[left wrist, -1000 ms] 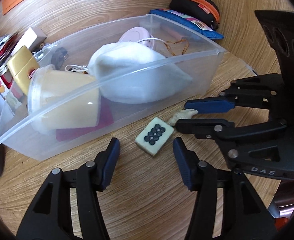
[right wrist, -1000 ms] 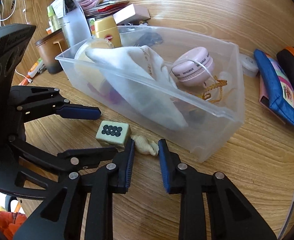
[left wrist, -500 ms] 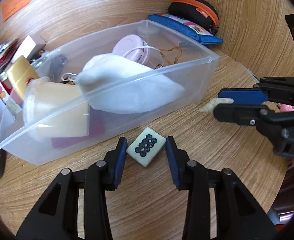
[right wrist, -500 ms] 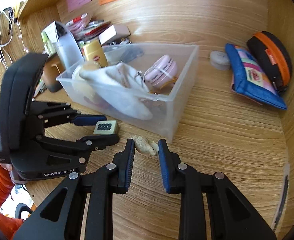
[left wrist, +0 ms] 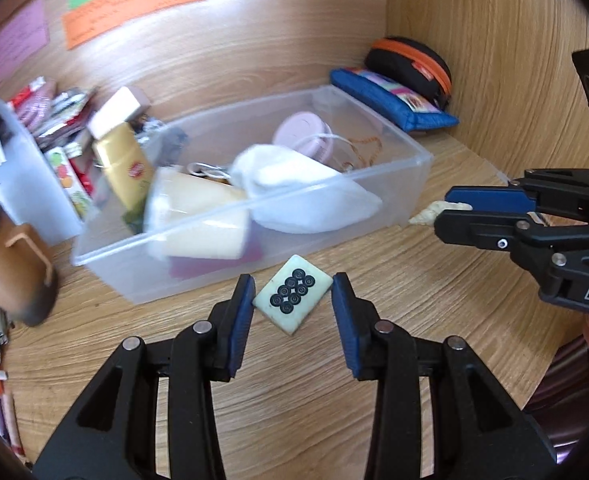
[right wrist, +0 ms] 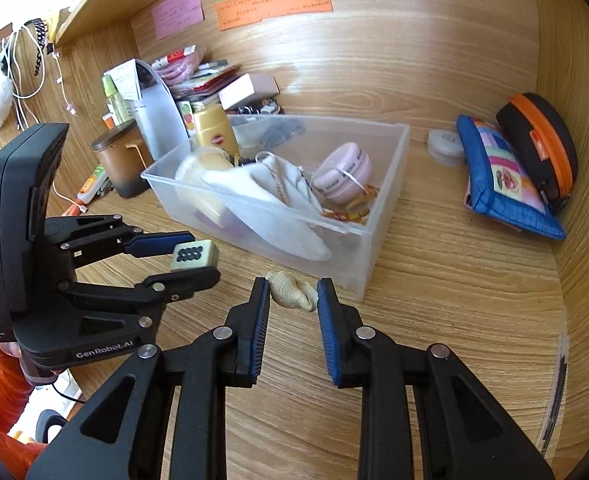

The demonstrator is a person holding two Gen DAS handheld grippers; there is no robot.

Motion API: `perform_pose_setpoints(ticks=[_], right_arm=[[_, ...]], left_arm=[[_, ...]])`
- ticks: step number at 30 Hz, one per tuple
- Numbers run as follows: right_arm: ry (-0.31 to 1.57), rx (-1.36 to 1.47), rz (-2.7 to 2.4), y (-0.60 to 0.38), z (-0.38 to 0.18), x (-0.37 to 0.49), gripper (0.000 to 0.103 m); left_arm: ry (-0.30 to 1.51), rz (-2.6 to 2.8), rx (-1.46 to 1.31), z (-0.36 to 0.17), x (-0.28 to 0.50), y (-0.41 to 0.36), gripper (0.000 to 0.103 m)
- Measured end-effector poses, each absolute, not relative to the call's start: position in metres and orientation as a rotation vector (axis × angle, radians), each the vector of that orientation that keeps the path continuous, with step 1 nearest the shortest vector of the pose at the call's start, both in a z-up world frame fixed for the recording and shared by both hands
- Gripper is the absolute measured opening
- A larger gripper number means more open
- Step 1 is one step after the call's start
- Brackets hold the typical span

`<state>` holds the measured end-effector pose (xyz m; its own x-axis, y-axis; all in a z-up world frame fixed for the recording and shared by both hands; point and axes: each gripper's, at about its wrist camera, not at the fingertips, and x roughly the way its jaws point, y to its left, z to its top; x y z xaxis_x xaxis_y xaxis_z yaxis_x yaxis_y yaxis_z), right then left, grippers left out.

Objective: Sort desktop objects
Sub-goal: 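Grasp the dotted tile with the left gripper while the right grasps the small shell, then carry the tile and shell over the clear box and release both inside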

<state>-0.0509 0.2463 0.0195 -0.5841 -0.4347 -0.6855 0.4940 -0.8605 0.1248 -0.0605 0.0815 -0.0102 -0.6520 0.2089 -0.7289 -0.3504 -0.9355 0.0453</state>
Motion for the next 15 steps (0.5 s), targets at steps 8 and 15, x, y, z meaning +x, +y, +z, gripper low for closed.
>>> perform_pose_setpoints(ticks=[8,15], right_arm=[[0.120,0.949,-2.428,0.239,0.044,-0.042,0.022],[0.117,0.912,-2.448,0.234,0.061,-0.048,0.022]], left_arm=[[0.215,2.709,-1.022,0.022,-0.046,0.051,0.039],[0.158,2.768,-0.975,0.044,-0.047,0.026,0.039]])
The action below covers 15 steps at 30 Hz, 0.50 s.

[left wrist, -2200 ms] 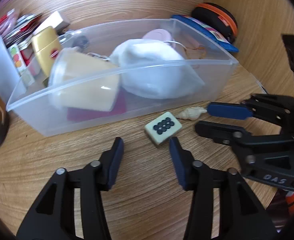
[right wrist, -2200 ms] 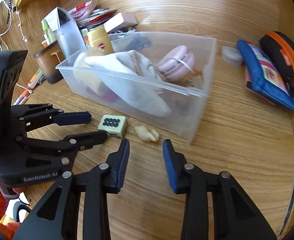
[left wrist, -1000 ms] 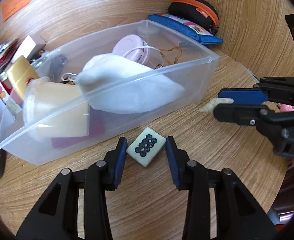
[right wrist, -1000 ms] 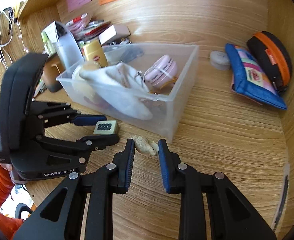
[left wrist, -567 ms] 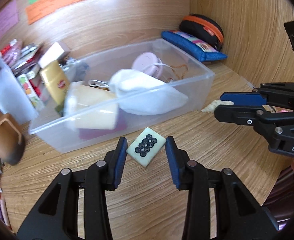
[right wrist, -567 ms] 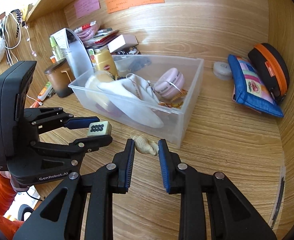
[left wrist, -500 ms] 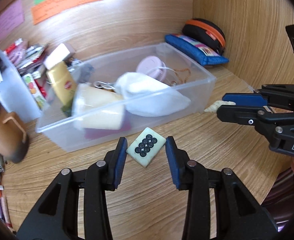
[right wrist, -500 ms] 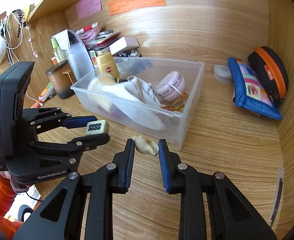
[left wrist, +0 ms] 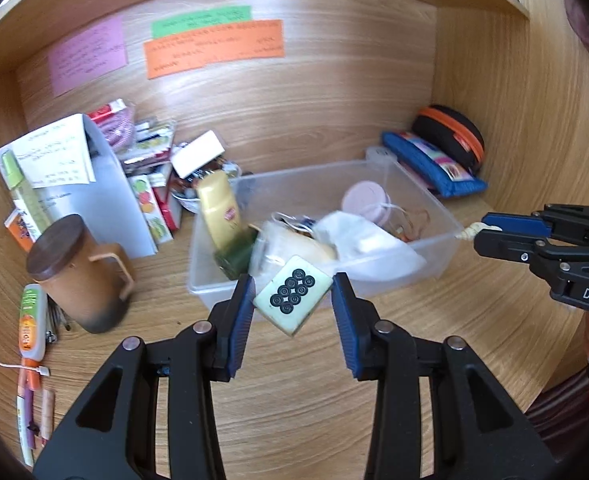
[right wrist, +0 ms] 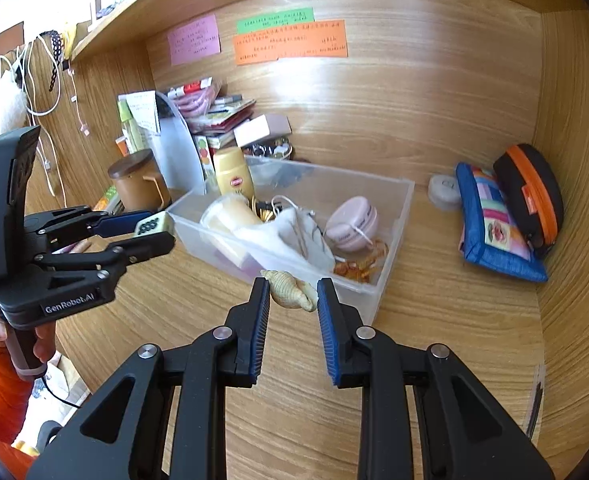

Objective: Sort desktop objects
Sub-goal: 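Carry the tile and shell over the clear box and release both inside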

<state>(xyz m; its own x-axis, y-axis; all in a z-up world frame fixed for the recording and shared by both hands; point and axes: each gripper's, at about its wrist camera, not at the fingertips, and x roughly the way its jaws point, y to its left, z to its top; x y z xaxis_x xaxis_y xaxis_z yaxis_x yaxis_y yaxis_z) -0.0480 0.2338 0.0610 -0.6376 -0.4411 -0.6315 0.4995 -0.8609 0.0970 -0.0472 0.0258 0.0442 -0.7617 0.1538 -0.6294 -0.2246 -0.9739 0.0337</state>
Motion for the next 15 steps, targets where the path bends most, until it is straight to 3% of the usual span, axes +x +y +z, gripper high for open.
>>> perform_pose_setpoints(ticks=[15], right_arm=[[0.118,0.863,-2.464,0.214,0.081,-0.101,0.022]], left_arm=[[0.076,2.823,-0.923,0.073,-0.099,0.003,0.039]])
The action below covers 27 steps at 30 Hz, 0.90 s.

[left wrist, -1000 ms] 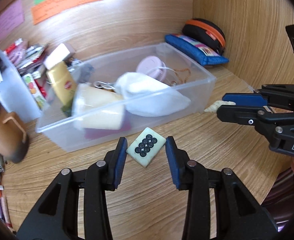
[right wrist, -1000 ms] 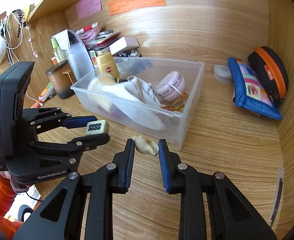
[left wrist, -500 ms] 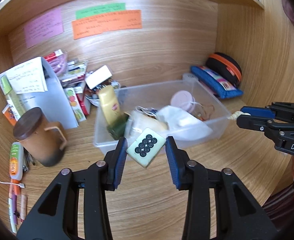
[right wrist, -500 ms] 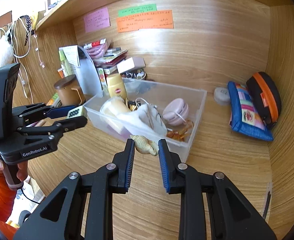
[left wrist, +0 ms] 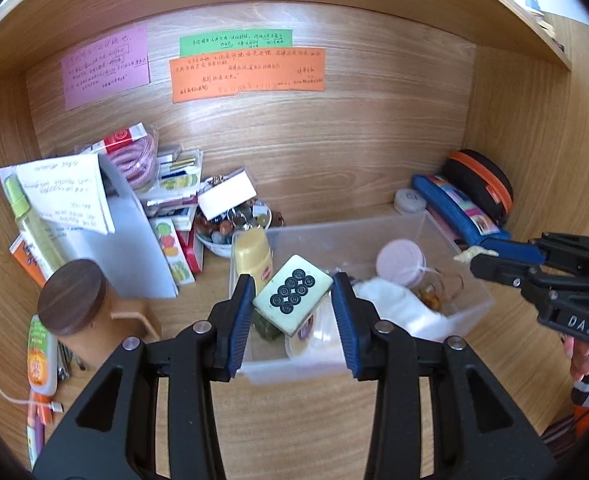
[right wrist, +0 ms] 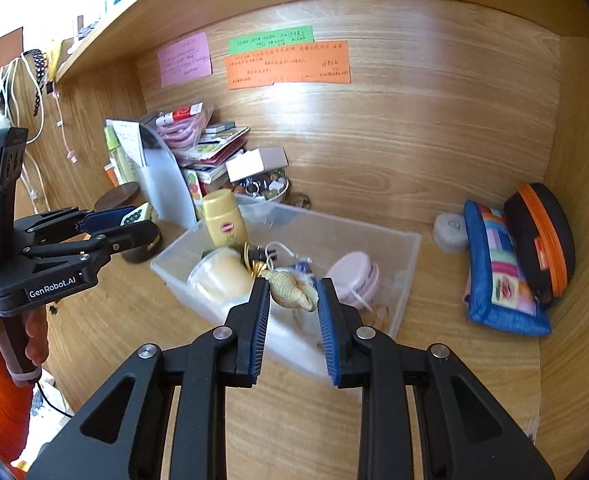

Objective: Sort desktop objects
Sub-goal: 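Carry the tile and shell over the clear box and release both inside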

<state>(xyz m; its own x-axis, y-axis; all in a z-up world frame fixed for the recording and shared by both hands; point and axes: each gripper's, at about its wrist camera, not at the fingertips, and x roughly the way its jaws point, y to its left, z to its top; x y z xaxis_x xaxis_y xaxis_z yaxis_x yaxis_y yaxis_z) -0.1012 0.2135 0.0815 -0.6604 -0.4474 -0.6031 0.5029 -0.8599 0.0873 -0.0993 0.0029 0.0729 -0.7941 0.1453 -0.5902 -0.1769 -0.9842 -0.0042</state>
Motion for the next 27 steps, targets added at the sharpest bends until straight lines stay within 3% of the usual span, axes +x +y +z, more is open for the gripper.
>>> perform_pose_setpoints(ticks=[27], right_arm=[[0.188,1.075,-2.397,0.172,0.024,-0.213,0.022]], left_arm=[[0.067,2.682,-1.166,0.009,-0.217,0.023,0.039]])
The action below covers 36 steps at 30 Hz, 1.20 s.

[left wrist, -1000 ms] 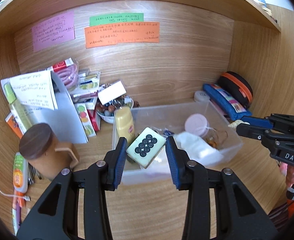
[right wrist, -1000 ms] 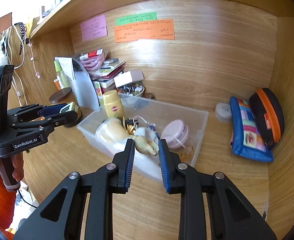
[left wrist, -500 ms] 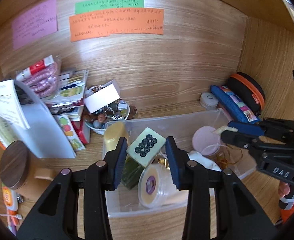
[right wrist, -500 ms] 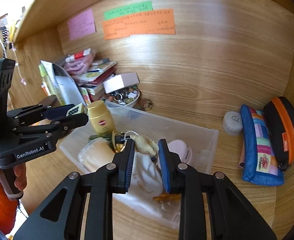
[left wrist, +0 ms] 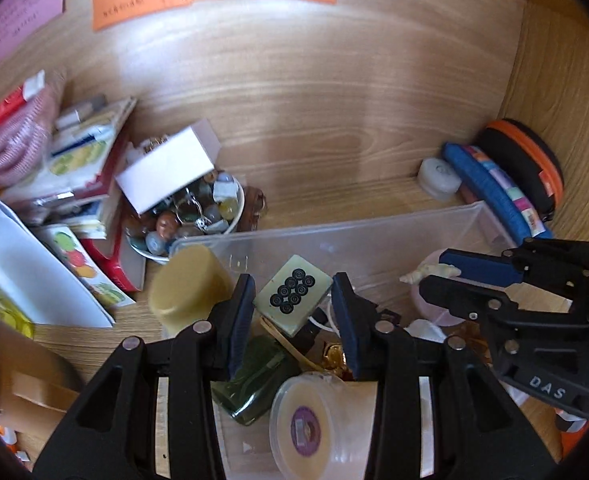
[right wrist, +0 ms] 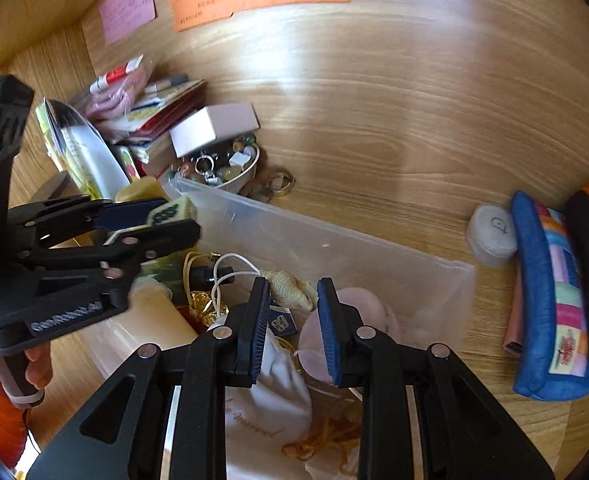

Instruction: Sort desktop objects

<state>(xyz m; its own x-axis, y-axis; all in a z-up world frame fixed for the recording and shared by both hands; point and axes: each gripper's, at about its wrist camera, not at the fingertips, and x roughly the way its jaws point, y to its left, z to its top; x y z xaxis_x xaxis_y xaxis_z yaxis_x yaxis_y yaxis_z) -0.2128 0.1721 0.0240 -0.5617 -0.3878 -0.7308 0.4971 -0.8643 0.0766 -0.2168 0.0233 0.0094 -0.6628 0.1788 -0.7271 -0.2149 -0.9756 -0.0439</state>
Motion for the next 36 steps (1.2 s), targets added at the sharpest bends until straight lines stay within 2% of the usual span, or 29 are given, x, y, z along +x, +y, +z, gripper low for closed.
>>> perform_pose_setpoints(ticks=[12,24,27,29,31,36], right_arm=[[0.258,1.094,-2.391,0.165,0.015,-0.213,0.023],[0.243,1.096,-2.402,0.165,0.016,-0.213,0.024],[0.236,1.077,-2.422,0.167,0.019,-0.212,0.042],[0.238,1.043,-2.444,0.167,0.022,-0.208,0.059],[0.243,1.027,-2.454,0.169,0.024,-0.207,0.065],[0.244,1.033,-2.453,0.172,0.030,-0.206,0.066]], left_arm=[[0.141,2.681,-1.195,-0.005,-0.220,0.031,0.039],[0.091,2.654,-1.225,-0.006,-0.220,0.027,0.042],[0.074,2.647,-1.219,-0.005,-0.218,0.026,0.052],[0.059,2.644,-1.211,-0.003,-0.217,0.026,0.057],[0.058,2.647,-1.215,-0.003,-0.216,0.025,0.060],[0.035,2.661,-1.194,0.005,-0.211,0.024,0.073]])
